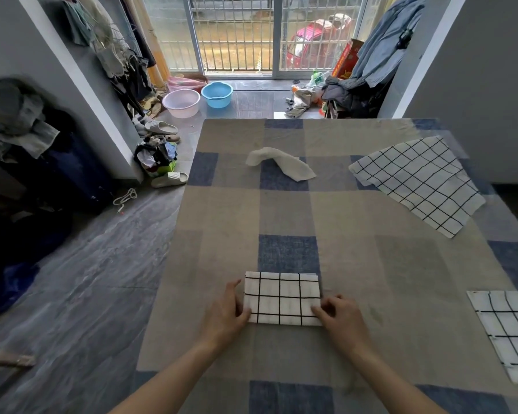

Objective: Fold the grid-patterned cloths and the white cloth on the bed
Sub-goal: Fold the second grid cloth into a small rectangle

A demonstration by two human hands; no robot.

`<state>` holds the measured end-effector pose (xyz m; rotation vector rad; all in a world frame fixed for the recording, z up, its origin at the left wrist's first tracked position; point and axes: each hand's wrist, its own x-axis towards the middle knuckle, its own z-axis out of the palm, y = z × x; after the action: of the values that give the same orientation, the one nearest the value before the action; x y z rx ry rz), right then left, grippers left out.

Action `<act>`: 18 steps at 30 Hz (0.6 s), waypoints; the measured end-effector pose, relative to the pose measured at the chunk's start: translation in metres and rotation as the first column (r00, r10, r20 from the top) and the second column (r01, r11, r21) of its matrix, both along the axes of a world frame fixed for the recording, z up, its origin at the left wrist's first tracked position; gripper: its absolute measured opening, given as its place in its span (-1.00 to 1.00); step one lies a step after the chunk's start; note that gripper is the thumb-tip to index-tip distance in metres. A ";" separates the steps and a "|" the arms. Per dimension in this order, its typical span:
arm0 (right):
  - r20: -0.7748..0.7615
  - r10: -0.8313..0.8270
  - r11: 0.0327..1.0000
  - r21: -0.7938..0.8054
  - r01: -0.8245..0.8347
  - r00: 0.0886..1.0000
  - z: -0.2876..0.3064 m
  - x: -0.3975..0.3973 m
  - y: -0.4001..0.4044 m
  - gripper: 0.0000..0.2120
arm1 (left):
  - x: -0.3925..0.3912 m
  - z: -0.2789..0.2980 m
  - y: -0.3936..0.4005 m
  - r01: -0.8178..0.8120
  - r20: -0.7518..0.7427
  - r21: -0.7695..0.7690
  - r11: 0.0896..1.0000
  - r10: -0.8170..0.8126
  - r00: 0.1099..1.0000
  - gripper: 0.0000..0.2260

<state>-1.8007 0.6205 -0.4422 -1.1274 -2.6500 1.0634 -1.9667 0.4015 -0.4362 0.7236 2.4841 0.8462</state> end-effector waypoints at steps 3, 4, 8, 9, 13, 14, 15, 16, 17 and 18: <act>0.047 0.002 0.999 0.042 -0.004 0.999 0.000 -0.002 -0.001 -0.80 | 0.003 -0.006 0.002 0.155 -0.206 -0.144 0.977 -0.183 0.961 -0.44; 0.058 0.002 0.999 0.047 -0.005 0.998 0.000 -0.003 -0.002 -0.80 | 0.005 -0.008 0.005 0.233 -0.286 -0.211 0.949 -0.288 0.914 -0.42; 0.078 0.000 0.999 0.052 -0.004 0.997 0.000 -0.007 0.000 -0.80 | 0.013 -0.006 0.026 0.489 -0.377 -0.240 0.839 -0.544 0.750 -0.40; 0.083 -0.005 0.998 0.055 0.001 0.997 0.000 -0.008 0.000 -0.80 | 0.013 -0.006 0.033 0.520 -0.345 -0.233 0.821 -0.570 0.746 -0.43; 0.088 -0.033 0.996 0.091 0.025 0.996 -0.004 -0.011 -0.001 -0.78 | 0.012 -0.013 0.052 0.554 -0.134 -0.326 0.766 -0.617 0.775 -0.33; 0.092 -0.032 0.995 0.093 0.023 0.995 -0.005 -0.011 -0.001 -0.77 | 0.010 -0.016 0.053 0.569 -0.106 -0.360 0.740 -0.638 0.763 -0.27; 0.095 -0.033 0.996 0.089 0.024 0.995 -0.005 -0.012 -0.002 -0.77 | 0.006 -0.018 0.052 0.584 -0.086 -0.384 0.715 -0.658 0.748 -0.24; 0.098 -0.045 0.995 0.097 0.036 0.994 -0.005 -0.013 -0.003 -0.79 | 0.001 -0.020 0.052 0.594 -0.083 -0.398 0.699 -0.673 0.735 -0.25; 0.109 -0.066 0.988 0.146 0.050 0.992 -0.004 -0.016 -0.005 -0.84 | -0.003 -0.022 0.051 0.601 -0.087 -0.403 0.690 -0.682 0.726 -0.28; 0.114 -0.071 0.967 0.250 0.041 0.991 -0.006 -0.020 -0.007 -0.85 | -0.007 -0.021 0.049 0.605 -0.091 -0.397 0.690 -0.686 0.722 -0.30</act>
<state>-1.8210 0.6138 -0.4484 -1.2409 -2.7264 0.6502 -1.9737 0.4508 -0.4577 1.5138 2.1883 0.0526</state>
